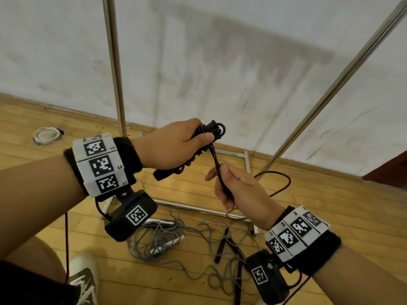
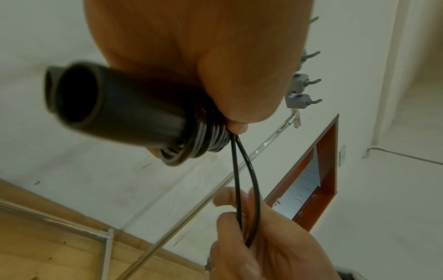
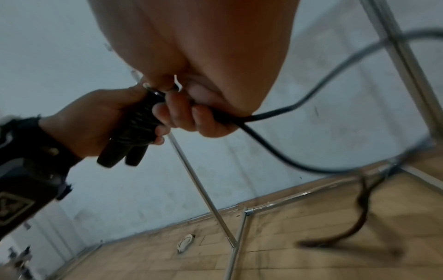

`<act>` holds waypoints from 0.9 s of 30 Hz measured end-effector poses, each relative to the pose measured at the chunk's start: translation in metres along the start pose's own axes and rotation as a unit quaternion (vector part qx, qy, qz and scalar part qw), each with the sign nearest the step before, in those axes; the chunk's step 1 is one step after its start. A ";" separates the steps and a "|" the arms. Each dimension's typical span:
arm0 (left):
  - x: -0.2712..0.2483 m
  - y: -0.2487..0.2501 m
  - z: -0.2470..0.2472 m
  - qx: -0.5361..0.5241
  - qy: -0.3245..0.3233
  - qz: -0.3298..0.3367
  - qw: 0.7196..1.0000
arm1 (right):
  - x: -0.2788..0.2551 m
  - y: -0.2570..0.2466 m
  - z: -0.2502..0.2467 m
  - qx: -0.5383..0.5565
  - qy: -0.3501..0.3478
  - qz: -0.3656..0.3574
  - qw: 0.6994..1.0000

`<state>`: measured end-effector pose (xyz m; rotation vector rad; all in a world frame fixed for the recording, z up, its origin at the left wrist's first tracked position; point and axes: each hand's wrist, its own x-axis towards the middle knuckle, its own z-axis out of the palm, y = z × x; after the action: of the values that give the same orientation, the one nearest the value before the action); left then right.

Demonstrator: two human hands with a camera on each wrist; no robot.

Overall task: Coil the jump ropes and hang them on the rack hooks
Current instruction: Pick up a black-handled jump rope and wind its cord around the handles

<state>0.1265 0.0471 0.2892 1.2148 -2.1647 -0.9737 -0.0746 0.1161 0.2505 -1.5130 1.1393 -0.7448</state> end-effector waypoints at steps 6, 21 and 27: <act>0.003 -0.008 -0.010 -0.001 0.029 -0.036 0.999 | 0.003 0.015 -0.010 -0.007 0.009 -0.013 1.000; -0.027 0.017 0.011 -0.077 -0.261 0.004 0.962 | 0.014 0.038 -0.029 -0.196 0.007 0.049 0.979; -0.022 0.010 0.021 0.027 -0.289 0.041 0.956 | 0.022 0.033 -0.039 -0.329 0.016 -0.069 0.941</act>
<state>0.1177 0.0775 0.2818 0.9260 -2.6724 -1.3706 -0.1107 0.0817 0.2268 -2.1612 1.3983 -0.4954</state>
